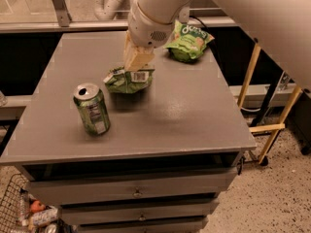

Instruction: Move green jalapeno chip bag near green can

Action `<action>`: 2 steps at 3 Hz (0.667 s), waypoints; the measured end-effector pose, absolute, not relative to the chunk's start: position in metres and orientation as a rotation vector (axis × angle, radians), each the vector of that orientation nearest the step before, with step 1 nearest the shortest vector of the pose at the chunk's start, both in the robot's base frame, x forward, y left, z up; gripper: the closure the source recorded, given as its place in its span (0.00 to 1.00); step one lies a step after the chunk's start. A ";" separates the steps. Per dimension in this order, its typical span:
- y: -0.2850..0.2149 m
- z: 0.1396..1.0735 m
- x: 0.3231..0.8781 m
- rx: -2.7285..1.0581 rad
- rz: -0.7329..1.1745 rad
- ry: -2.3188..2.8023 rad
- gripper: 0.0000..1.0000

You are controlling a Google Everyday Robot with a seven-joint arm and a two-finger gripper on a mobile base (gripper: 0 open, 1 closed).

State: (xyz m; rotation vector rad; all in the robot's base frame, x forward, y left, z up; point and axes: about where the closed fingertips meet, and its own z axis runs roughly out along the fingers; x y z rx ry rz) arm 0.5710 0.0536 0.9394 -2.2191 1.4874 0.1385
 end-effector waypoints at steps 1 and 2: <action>0.059 0.939 0.560 -2.231 0.149 1.500 1.00; 0.060 0.939 0.545 -2.231 0.164 1.530 1.00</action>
Offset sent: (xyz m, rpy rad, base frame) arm -0.0431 0.0043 -0.0001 -0.0287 0.0695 -0.0364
